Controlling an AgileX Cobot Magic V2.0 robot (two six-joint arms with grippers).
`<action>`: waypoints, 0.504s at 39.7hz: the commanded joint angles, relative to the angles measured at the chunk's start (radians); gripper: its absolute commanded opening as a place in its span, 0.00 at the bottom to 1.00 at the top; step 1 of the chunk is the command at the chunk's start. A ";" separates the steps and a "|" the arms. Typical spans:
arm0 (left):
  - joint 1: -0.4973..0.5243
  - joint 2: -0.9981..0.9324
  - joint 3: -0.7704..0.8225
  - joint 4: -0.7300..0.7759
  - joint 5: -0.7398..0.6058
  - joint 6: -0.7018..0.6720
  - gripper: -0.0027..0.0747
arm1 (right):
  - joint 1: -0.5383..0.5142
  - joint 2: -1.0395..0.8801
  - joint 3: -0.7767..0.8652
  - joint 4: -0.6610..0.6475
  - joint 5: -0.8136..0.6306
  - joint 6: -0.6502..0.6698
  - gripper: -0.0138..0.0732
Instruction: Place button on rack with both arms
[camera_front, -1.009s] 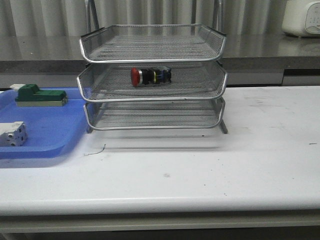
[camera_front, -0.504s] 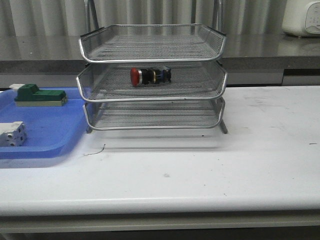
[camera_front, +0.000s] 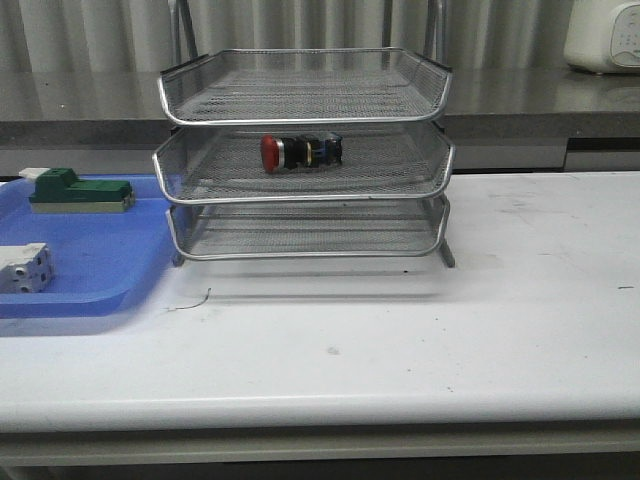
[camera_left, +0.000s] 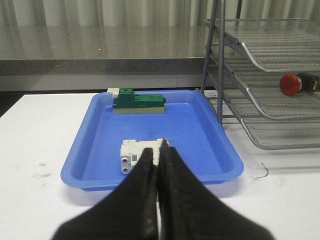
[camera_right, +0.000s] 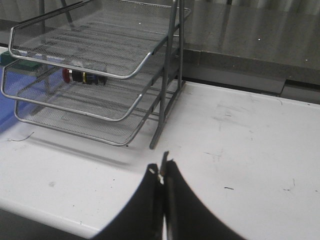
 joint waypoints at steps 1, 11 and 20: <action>0.001 -0.022 0.008 -0.001 -0.083 -0.009 0.01 | -0.008 0.009 -0.029 -0.008 -0.083 -0.003 0.03; 0.001 -0.022 0.008 -0.001 -0.083 -0.009 0.01 | -0.015 -0.001 -0.004 -0.032 -0.114 -0.003 0.03; 0.001 -0.022 0.008 -0.001 -0.083 -0.009 0.01 | -0.150 -0.155 0.168 0.001 -0.178 -0.003 0.03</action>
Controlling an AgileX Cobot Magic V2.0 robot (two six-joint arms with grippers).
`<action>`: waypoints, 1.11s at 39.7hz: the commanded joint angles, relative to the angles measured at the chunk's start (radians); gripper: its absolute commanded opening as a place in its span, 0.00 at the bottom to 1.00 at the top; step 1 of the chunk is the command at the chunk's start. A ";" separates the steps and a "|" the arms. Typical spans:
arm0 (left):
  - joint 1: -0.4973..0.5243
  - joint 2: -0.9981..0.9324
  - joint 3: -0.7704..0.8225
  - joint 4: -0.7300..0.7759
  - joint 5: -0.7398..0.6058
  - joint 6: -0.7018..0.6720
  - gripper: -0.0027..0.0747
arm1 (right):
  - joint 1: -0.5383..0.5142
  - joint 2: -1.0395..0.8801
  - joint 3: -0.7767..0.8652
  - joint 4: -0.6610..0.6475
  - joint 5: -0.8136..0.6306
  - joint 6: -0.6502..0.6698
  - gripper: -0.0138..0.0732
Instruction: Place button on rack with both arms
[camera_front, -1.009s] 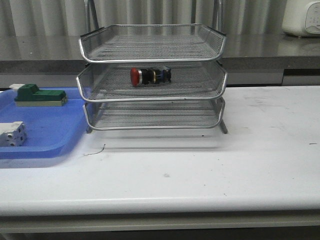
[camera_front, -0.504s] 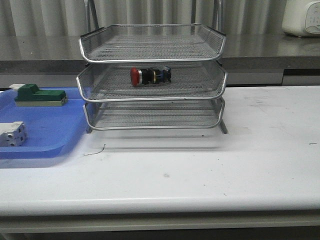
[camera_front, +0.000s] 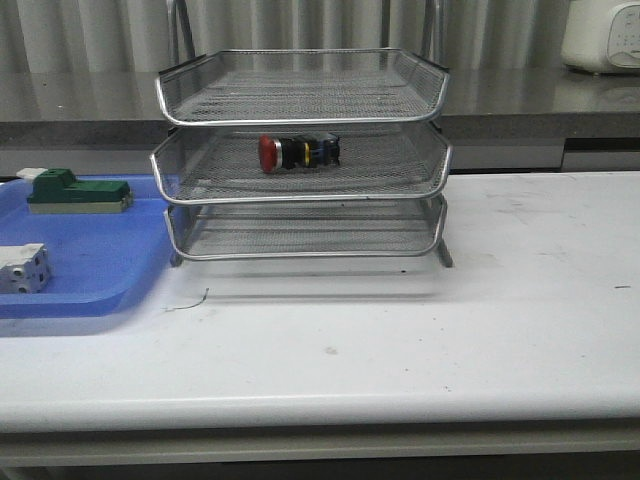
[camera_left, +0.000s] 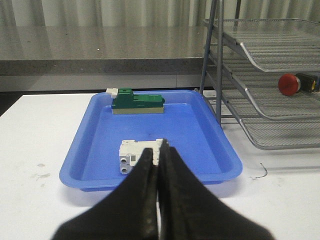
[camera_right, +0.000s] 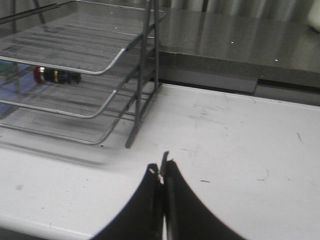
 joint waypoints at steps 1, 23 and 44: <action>0.001 -0.022 0.008 -0.001 -0.083 -0.009 0.01 | -0.068 -0.066 0.046 0.018 -0.095 -0.003 0.03; 0.001 -0.022 0.008 -0.001 -0.083 -0.009 0.01 | -0.175 -0.217 0.215 0.048 -0.053 -0.003 0.03; 0.001 -0.022 0.008 -0.001 -0.083 -0.009 0.01 | -0.175 -0.217 0.215 0.048 -0.053 -0.003 0.03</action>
